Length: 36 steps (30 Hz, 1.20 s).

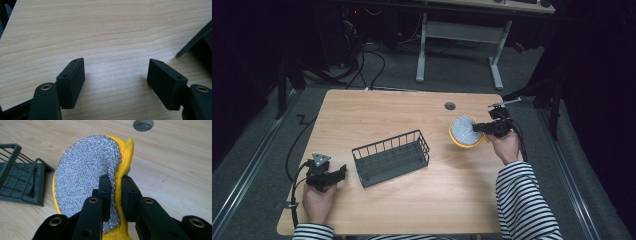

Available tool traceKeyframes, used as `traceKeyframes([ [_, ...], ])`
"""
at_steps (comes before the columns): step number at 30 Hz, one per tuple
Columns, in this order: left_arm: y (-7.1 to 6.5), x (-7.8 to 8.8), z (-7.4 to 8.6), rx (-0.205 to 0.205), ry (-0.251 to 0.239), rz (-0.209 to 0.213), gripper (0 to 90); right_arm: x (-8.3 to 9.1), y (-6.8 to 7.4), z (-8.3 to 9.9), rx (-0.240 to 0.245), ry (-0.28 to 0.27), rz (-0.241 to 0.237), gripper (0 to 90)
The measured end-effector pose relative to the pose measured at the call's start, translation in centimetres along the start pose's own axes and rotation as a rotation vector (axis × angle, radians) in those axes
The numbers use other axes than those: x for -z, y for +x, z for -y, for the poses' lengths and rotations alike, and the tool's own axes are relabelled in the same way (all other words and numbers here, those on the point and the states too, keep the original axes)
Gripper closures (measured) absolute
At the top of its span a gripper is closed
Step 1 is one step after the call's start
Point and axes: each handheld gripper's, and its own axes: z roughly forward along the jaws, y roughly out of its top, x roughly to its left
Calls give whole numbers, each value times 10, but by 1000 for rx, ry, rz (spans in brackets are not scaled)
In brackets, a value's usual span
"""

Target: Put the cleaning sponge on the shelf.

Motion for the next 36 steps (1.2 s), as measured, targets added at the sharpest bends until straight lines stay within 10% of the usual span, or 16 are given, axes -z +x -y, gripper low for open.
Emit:
traceKeyframes([
  [36,0,0,0,1,0,2,311,4,87,-43,205,-49,-146,802],
])
